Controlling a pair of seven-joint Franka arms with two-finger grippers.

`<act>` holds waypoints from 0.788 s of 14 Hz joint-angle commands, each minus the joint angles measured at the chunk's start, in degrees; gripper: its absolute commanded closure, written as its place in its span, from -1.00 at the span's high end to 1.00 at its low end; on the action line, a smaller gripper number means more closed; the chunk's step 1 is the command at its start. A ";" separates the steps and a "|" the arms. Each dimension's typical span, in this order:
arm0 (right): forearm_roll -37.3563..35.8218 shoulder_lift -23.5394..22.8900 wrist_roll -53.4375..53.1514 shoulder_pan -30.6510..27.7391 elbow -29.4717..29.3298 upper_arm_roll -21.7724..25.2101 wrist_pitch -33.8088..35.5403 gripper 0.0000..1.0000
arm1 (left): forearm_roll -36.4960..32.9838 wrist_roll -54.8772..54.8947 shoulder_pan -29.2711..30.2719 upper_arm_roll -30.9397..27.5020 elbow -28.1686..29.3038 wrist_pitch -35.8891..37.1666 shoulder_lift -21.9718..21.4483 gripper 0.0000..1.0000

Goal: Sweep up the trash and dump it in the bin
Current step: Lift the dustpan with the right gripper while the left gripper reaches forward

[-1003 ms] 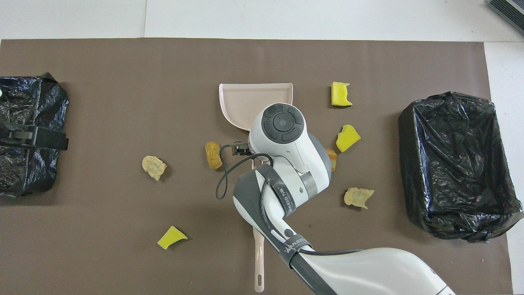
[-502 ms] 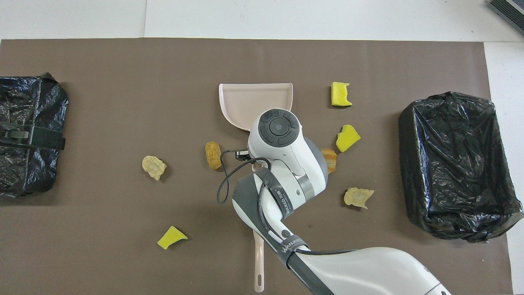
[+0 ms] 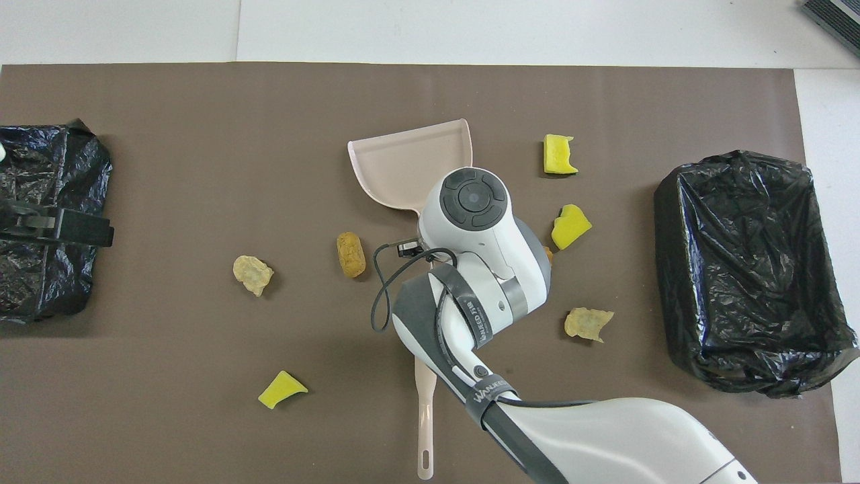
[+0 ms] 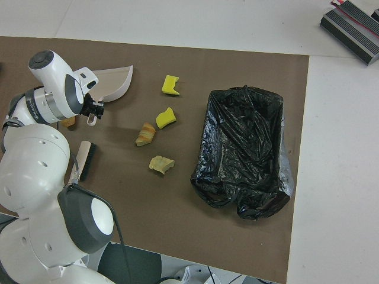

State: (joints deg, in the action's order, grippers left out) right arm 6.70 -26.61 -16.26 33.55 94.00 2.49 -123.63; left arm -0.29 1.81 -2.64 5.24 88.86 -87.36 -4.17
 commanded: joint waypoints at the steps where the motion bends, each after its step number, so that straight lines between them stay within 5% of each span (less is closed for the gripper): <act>1: 2.00 1.99 12.08 -3.56 -0.31 -0.21 -0.21 -1.00 | -0.06 0.39 -0.61 1.09 2.02 0.08 -1.90 1.00; 4: 1.83 4.89 24.30 -8.39 -0.13 -0.12 3.64 -1.00 | -0.06 0.39 -2.01 1.09 2.63 0.08 -2.24 1.00; 11: 0.69 7.71 42.61 -15.52 -0.14 0.05 9.02 -1.00 | 0.11 -3.11 -9.83 1.62 17.55 -0.53 -10.85 1.00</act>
State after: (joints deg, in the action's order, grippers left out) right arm 7.03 -19.75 22.40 19.06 93.24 2.99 -115.14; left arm -0.20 0.19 -10.94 7.50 99.30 -86.95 -9.53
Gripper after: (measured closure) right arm 0.678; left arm 0.000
